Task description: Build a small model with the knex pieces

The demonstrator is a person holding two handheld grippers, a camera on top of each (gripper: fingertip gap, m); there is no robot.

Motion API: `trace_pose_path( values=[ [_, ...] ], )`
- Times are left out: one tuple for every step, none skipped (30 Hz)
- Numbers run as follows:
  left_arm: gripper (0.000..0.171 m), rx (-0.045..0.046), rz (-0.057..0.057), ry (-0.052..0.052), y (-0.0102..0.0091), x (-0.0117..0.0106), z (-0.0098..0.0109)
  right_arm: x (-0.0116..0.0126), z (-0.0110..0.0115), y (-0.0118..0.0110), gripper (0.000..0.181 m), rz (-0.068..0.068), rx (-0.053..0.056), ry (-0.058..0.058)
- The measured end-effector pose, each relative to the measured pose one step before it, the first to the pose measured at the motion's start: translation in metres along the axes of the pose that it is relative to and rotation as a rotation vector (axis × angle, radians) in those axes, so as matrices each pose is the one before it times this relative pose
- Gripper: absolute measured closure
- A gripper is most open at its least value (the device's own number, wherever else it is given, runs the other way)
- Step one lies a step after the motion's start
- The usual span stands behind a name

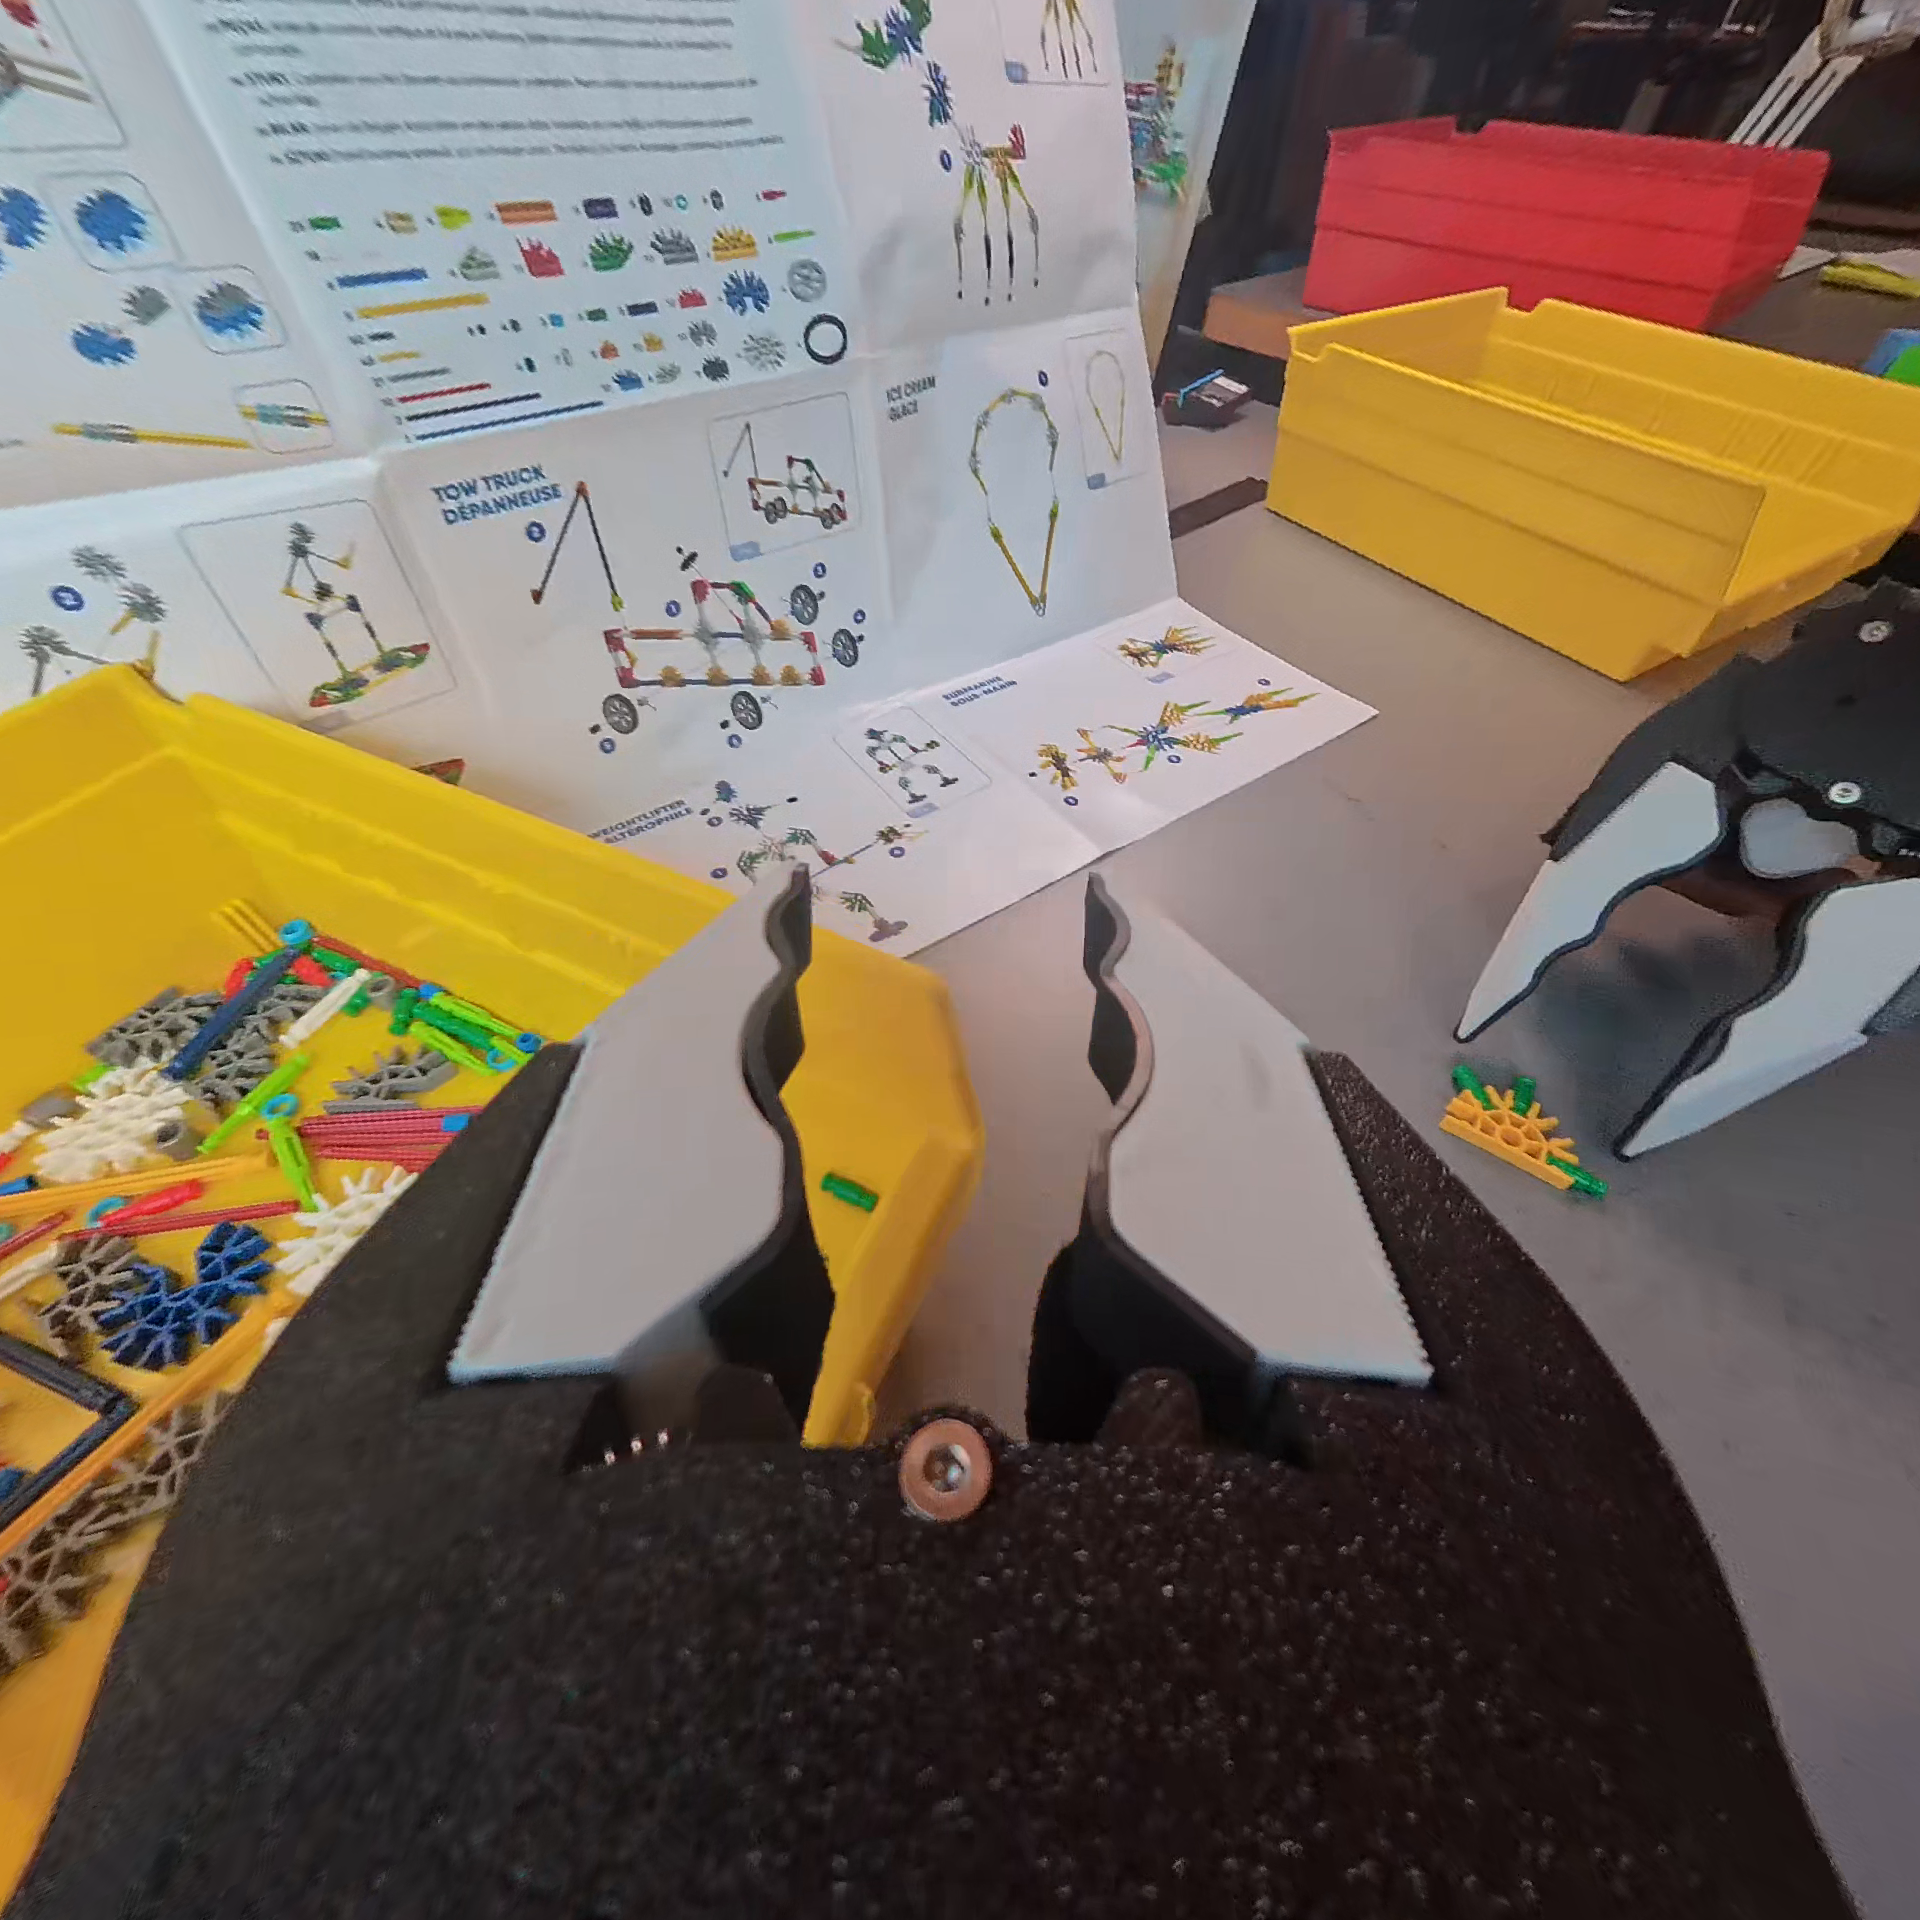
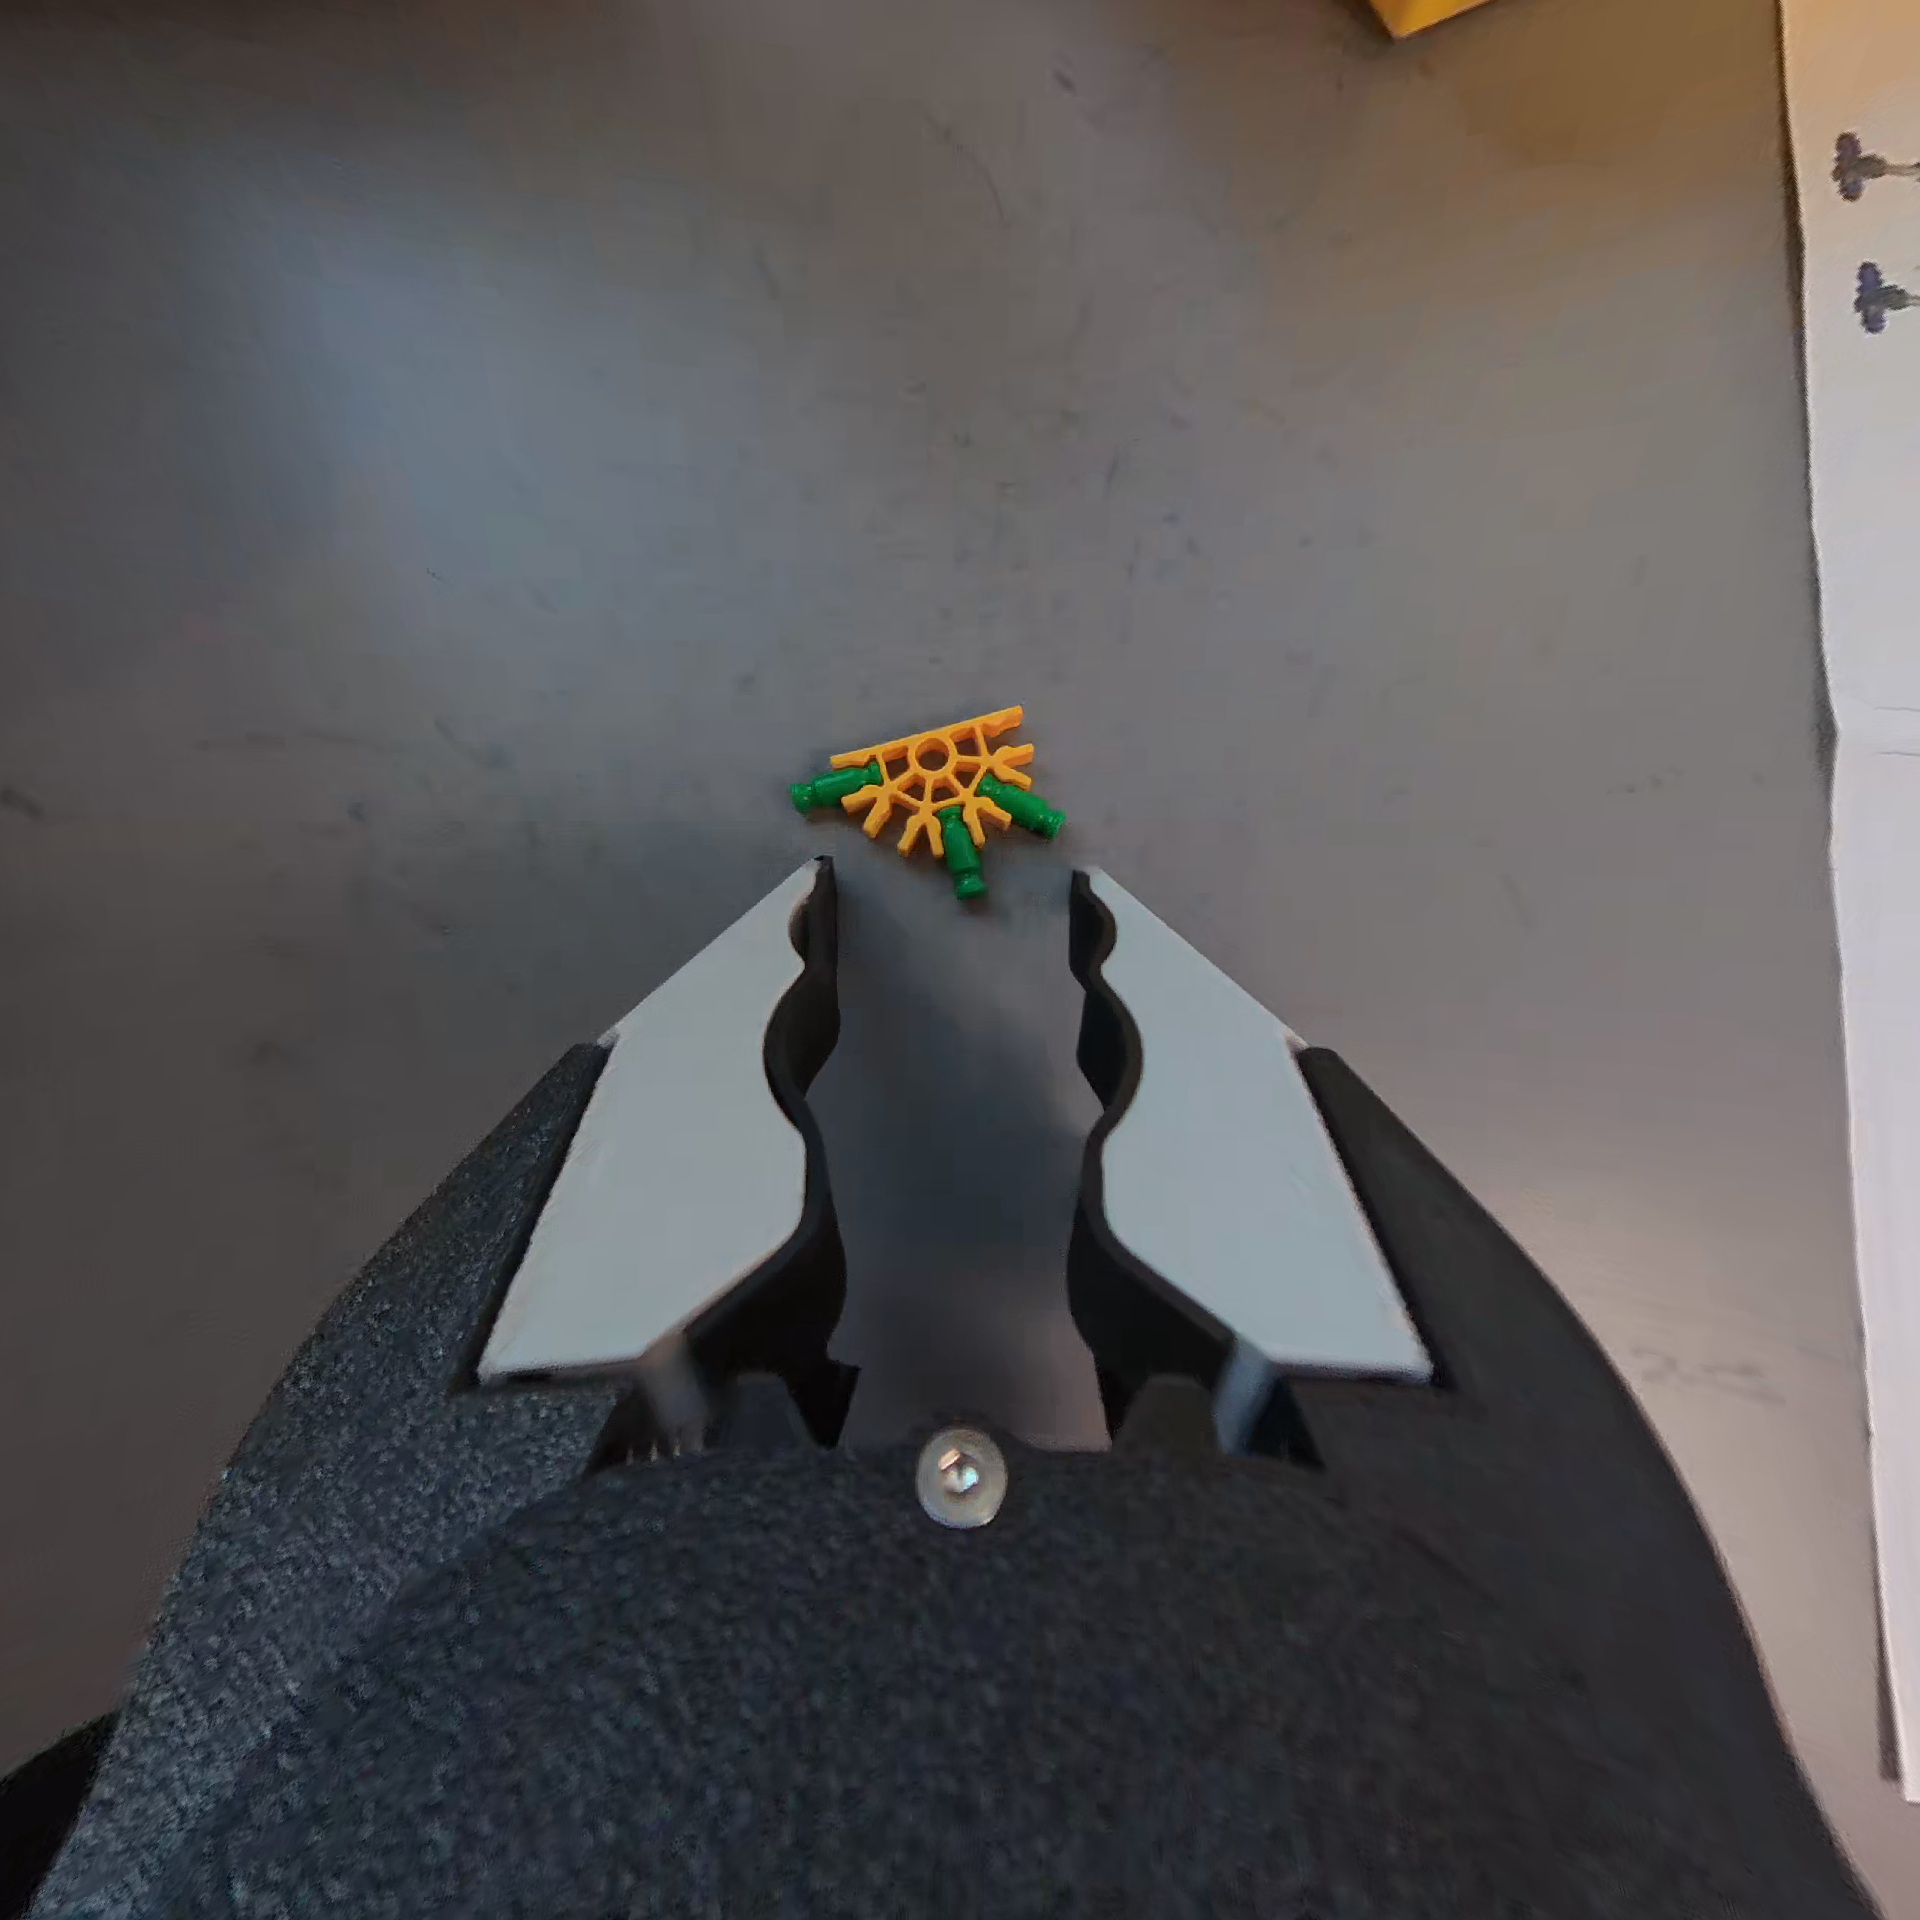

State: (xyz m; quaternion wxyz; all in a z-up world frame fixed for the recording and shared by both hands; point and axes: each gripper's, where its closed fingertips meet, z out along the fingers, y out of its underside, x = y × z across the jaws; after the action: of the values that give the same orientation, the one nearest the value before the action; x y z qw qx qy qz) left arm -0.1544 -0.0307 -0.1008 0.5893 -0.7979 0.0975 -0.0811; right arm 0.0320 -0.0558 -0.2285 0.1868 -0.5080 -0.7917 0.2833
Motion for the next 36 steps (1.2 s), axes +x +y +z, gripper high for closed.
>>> trace_pose_path(
  values=[
    [0.118, 0.00047, -0.0007, 0.0194, 0.00075, 0.0047, 0.00154, -0.00044, 0.00032, -0.00146, 0.147, -0.0094, 0.0052, -0.0097],
    [0.118, 0.01227, -0.0096, 0.0275, -0.00061, 0.00571, 0.00127, -0.00114, 0.00031, -0.0006, 0.16, -0.0016, -0.0042, -0.0142],
    [0.118, 0.01487, -0.0224, 0.0442, -0.00113, 0.00818, 0.00164, 0.00134, 0.00106, -0.00001, 0.165, -0.0028, -0.0061, 0.0042],
    [0.118, 0.01152, -0.0277, 0.0591, -0.00082, 0.01041, 0.00207, 0.00049, 0.00076, -0.00072, 0.168, -0.0047, -0.0008, 0.0019],
    [0.119, 0.00633, -0.0259, 0.0656, -0.00016, 0.01126, 0.00249, -0.00137, 0.00081, -0.00091, 0.177, -0.0065, 0.0013, -0.0062],
    [0.119, -0.00217, -0.0229, 0.0749, 0.00115, 0.01249, 0.00293, -0.00022, 0.00057, -0.0008, 0.177, -0.0118, 0.0014, 0.005],
    [0.12, -0.0141, -0.0288, 0.088, 0.00314, 0.01374, 0.00323, -0.00006, -0.00011, -0.00005, 0.177, -0.0153, -0.0012, 0.0082],
    [0.12, -0.02184, -0.0436, 0.0987, 0.00461, 0.0142, 0.00336, 0.00084, -0.00054, -0.00045, 0.177, -0.0193, 0.0021, 0.0151],
    [0.12, -0.022, -0.0554, 0.1012, 0.00501, 0.01339, 0.00337, 0.0029, -0.00134, -0.00169, 0.177, -0.0209, 0.0118, 0.0316],
    [0.12, -0.01606, -0.0568, 0.0861, 0.00447, 0.01, 0.00343, 0.00212, -0.00265, -0.00343, 0.177, -0.022, 0.0217, 0.0269],
    [0.12, -0.00355, -0.0484, 0.0556, 0.00306, 0.00511, 0.00371, 0.00436, -0.00454, -0.00729, 0.177, -0.0321, 0.0454, 0.0468],
    [0.12, 0.00885, -0.0349, 0.0312, 0.00184, 0.00144, 0.00398, 0.00633, -0.00601, -0.00991, 0.177, -0.0366, 0.0586, 0.0617],
    [0.121, 0.01246, -0.0274, 0.0207, 0.00163, -0.00003, 0.0045, 0.00546, -0.00618, -0.0093, 0.177, -0.0343, 0.047, 0.053],
    [0.122, 0.00767, -0.0275, 0.0187, 0.00209, -0.00012, 0.00493, 0.0069, -0.00574, -0.00837, 0.177, -0.0397, 0.0355, 0.0619],
    [0.122, 0.00307, -0.0267, 0.0201, 0.00254, 0.00054, 0.00531, 0.00664, -0.00484, -0.0072, 0.177, -0.0465, 0.0284, 0.0613],
    [0.122, 0.00368, -0.0227, 0.0212, 0.00213, 0.00124, 0.00516, 0.00432, -0.00352, -0.00604, 0.177, -0.0432, 0.0228, 0.0455],
    [0.124, 0.00409, -0.0179, 0.0215, 0.0019, 0.00191, 0.00507, 0.00333, -0.00261, -0.00525, 0.177, -0.0325, 0.0179, 0.0372],
    [0.128, 0.00002, -0.0144, 0.0171, 0.00209, 0.00172, 0.00461, 0.00175, -0.00172, -0.00425, 0.177, -0.0243, 0.0126, 0.0238],
    [0.132, -0.00519, -0.0103, 0.0081, 0.0023, 0.00085, 0.00407, 0.00064, -0.0011, -0.00334, 0.177, -0.0181, 0.0067, 0.0124],
    [0.137, -0.00631, -0.0017, 0.0042, 0.00225, 0.00062, 0.00321, -0.00038, -0.00061, -0.00293, 0.177, -0.0151, 0.0053, 0.0048],
    [0.143, -0.00223, 0.0066, 0.0058, 0.00133, 0.00119, 0.00222, -0.00101, -0.00048, -0.00251, 0.177, -0.0121, 0.0048, 0.0],
    [0.15, 0.00126, 0.0094, 0.0015, 0.00075, 0.00068, 0.00126, -0.00058, -0.00048, -0.00227, 0.177, -0.0129, 0.0057, 0.0031],
    [0.156, -0.00155, 0.0135, -0.01, 0.00074, -0.00106, 0.00032, 0.00005, -0.00079, -0.00211, 0.177, -0.014, 0.0066, 0.0061],
    [0.164, -0.00308, 0.0205, -0.0133, 0.00061, -0.00146, -0.0005, 0.00068, -0.00105, -0.00179, 0.177, -0.0099, 0.0044, 0.007],
    [0.165, 0.00452, 0.0208, -0.0037, -0.00072, 0.00045, -0.00094, 0.00225, -0.00128, -0.00228, 0.177, -0.0001, 0.0103, 0.0127],
    [0.165, 0.01576, 0.018, 0.0052, -0.00271, 0.00216, -0.00131, 0.00346, -0.00181, -0.00443, 0.176, 0.0266, 0.0279, 0.0138],
    [0.165, 0.03234, 0.0199, 0.0062, -0.00532, 0.00274, -0.0015, 0.00645, -0.00174, -0.00472, 0.176, 0.0647, 0.0337, 0.021],
    [0.166, 0.04378, 0.0206, 0.0033, -0.00684, 0.00256, -0.00126, 0.00611, -0.00183, -0.00531, 0.176, 0.09, 0.0424, 0.0084],
    [0.166, 0.04835, 0.0218, -0.0009, -0.00707, 0.0022, -0.00084, 0.00535, -0.00242, -0.00569, 0.176, 0.1016, 0.0499, -0.003],
    [0.166, 0.05256, 0.0208, -0.0089, -0.00729, 0.0009, -0.00073, 0.0038, -0.0022, -0.00488, 0.175, 0.1033, 0.0472, -0.0144],
    [0.166, 0.05687, 0.0157, -0.015, -0.00758, -0.00032, -0.00081, 0.00206, -0.00108, -0.00415, 0.17, 0.1089, 0.0445, -0.0239],
    [0.167, 0.05602, 0.0076, -0.0033, -0.00746, 0.00085, -0.00077, 0.00031, 0.00075, -0.00312, 0.164, 0.1134, 0.0407, -0.0291],
    [0.167, 0.04614, -0.0046, 0.0038, -0.00594, 0.00155, -0.0001, -0.00179, 0.00265, -0.00134, 0.157, 0.1091, 0.032, -0.0346],
    [0.166, 0.0347, -0.0113, 0.0023, -0.00394, 0.00085, 0.00082, -0.00447, 0.00418, 0.00061, 0.153, 0.0932, 0.0242, -0.0441],
    [0.167, 0.02438, -0.0111, 0.0079, -0.00182, 0.00142, 0.00147, -0.00359, 0.00493, 0.00198, 0.149, 0.0698, 0.0183, -0.0331],
    [0.166, 0.01585, -0.0057, 0.0077, -0.00006, 0.00191, 0.00184, -0.00108, 0.00488, 0.00256, 0.15, 0.0468, 0.0124, -0.0117]
  ],
)
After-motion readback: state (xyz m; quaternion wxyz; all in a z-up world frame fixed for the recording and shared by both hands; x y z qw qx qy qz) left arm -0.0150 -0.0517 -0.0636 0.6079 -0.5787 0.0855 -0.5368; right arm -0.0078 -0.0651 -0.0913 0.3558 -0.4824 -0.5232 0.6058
